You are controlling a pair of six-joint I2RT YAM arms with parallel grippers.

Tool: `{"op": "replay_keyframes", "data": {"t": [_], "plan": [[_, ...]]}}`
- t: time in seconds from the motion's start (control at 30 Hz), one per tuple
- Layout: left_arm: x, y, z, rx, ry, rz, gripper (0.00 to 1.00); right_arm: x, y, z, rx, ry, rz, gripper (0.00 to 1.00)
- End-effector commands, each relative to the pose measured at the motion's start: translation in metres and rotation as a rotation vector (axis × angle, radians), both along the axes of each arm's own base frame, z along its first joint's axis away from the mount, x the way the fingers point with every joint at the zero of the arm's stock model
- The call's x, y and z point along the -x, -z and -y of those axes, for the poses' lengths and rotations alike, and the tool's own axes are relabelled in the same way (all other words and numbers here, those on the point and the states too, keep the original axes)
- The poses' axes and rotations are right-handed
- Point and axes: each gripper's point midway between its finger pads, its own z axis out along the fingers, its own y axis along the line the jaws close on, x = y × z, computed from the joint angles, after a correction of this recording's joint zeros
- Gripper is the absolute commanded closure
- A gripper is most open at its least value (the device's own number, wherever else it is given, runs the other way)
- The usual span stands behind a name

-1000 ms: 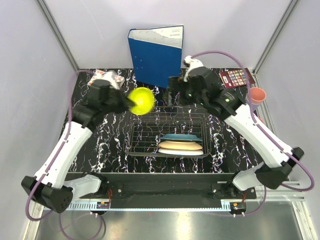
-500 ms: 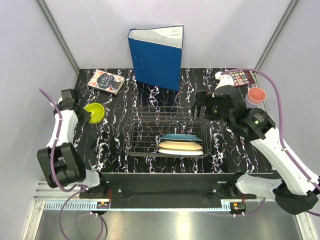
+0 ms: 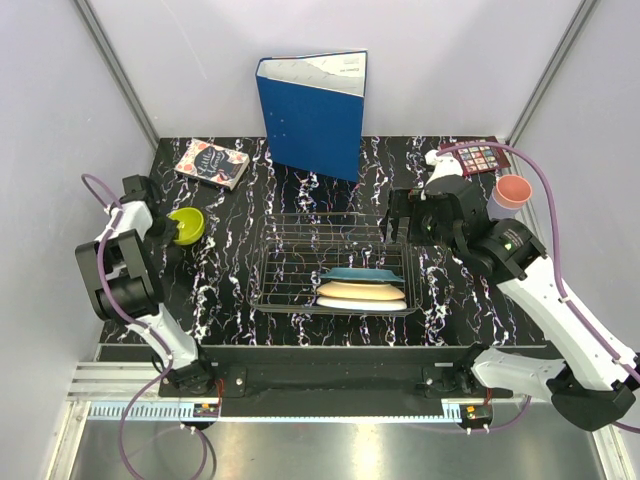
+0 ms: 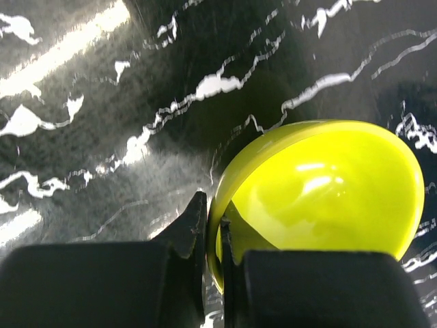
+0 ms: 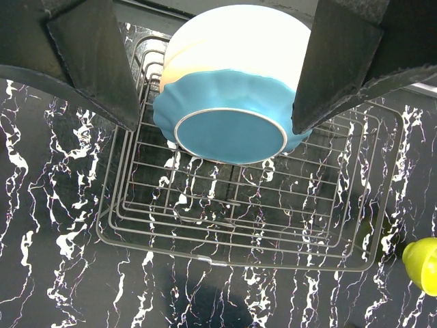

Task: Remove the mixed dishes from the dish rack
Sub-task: Place the bowl at the center of the board.

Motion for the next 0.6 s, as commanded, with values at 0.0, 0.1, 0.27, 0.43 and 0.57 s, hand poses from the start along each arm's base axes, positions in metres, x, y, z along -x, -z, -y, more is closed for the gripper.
{"op": "replay_keyframes", "data": {"t": [0.0, 0.1, 0.27, 0.43, 0.57], "plan": [[-0.031, -0.016, -0.016, -0.042, 0.003, 0.098, 1.0, -0.004, -0.008, -0.002, -0.025, 0.015, 0.028, 0.0], [-0.033, -0.009, -0.02, -0.045, 0.012, 0.083, 1.0, -0.007, 0.0, -0.007, -0.031, 0.023, -0.003, 0.0], [-0.039, -0.014, -0.021, -0.047, 0.039, 0.101, 0.88, -0.011, 0.008, -0.012, -0.033, 0.032, -0.025, 0.0], [-0.033, -0.025, -0.02, -0.068, 0.048, 0.121, 0.67, -0.016, 0.006, -0.013, -0.049, 0.054, -0.01, 0.0], [-0.029, -0.041, -0.015, -0.057, 0.036, 0.162, 0.51, -0.019, 0.006, -0.012, -0.062, 0.084, -0.007, 0.0]]}}
